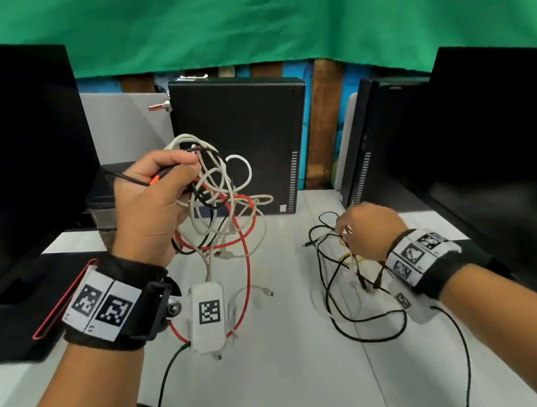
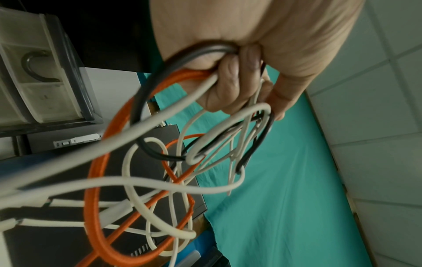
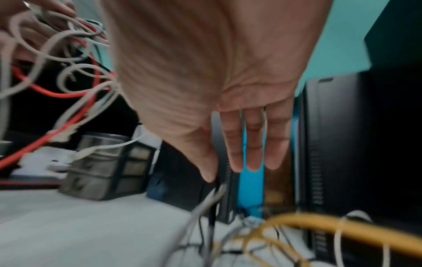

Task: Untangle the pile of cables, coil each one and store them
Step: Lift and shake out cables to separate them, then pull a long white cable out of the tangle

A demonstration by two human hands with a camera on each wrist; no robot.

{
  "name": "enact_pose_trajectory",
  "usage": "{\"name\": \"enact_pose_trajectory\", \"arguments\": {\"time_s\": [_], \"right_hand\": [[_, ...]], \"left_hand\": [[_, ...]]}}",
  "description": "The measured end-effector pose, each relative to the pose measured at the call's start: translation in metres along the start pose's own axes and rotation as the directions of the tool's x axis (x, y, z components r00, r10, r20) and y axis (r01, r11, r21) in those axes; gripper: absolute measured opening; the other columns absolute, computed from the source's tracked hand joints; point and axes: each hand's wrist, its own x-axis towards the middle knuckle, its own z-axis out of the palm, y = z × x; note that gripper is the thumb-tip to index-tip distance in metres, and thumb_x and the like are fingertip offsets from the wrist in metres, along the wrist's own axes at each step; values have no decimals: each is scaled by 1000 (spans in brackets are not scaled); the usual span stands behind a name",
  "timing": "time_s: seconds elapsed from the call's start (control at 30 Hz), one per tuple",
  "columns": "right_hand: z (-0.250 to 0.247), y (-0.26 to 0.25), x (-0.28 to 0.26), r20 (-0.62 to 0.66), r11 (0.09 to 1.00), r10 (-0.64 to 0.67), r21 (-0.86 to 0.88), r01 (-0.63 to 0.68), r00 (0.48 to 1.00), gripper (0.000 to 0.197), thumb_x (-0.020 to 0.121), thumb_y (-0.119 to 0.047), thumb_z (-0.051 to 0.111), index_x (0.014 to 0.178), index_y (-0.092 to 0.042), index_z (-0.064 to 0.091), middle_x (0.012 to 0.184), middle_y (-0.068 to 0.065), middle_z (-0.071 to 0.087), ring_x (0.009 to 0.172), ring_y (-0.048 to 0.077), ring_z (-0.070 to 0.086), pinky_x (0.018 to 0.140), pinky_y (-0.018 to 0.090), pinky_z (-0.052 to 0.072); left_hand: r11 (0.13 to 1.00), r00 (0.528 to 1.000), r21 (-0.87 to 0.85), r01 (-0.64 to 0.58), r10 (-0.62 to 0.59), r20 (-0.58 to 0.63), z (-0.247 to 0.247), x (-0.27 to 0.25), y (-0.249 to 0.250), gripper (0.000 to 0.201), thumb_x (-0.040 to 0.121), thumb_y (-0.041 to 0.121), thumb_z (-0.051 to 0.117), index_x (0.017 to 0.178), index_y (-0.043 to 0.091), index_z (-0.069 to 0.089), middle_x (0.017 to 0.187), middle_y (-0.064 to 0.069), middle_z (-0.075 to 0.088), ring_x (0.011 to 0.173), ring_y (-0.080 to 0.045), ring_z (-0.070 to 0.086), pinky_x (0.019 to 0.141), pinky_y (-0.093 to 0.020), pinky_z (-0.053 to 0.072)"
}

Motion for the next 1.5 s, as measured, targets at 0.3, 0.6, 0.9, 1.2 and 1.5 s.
{"name": "enact_pose_trajectory", "arguments": {"time_s": [0.3,0.6,0.9,1.2,1.5], "right_hand": [[20,-21,-55,-113,607,71,794,47,991,4,90,-16,73,89,-19,74,78,-9,70,65,-4,61,63,10,45],[30,-52,-108,22,154,151,987,-46,988,31,82,-27,81,110,-31,70,108,-11,72,87,30,70,53,28,52],[25,-47,-121,53,81,54,995,-57,997,20,103,-21,53,102,-9,69,95,7,76,79,28,75,44,26,47],[8,-14,-117,-73,223,57,973,59,996,26,105,-22,47,97,-4,65,89,8,74,77,29,72,52,35,53],[18,-19,-116,-25,122,108,992,12,994,25,106,-20,47,101,-11,69,88,15,73,69,24,72,47,30,52]], "left_hand": [[999,997,33,37,-39,68,3,-2,-20,23,89,-9,60,84,11,71,87,-12,74,76,-20,72,63,-25,57],[976,946,-111,186,-147,290,37,-30,-27,30,82,-3,67,111,7,65,102,-14,72,75,-13,72,63,-21,57],[886,853,-156,438,-354,384,52,-42,-38,72,57,17,73,127,19,58,72,-1,69,36,-2,51,32,-11,37],[741,682,197,642,-669,295,51,-47,-100,44,70,24,82,110,9,75,115,-20,72,96,-29,68,90,-40,53],[535,365,287,795,-799,478,49,-63,-110,39,63,29,91,96,11,80,92,-11,74,65,-16,64,55,-23,48]]}}
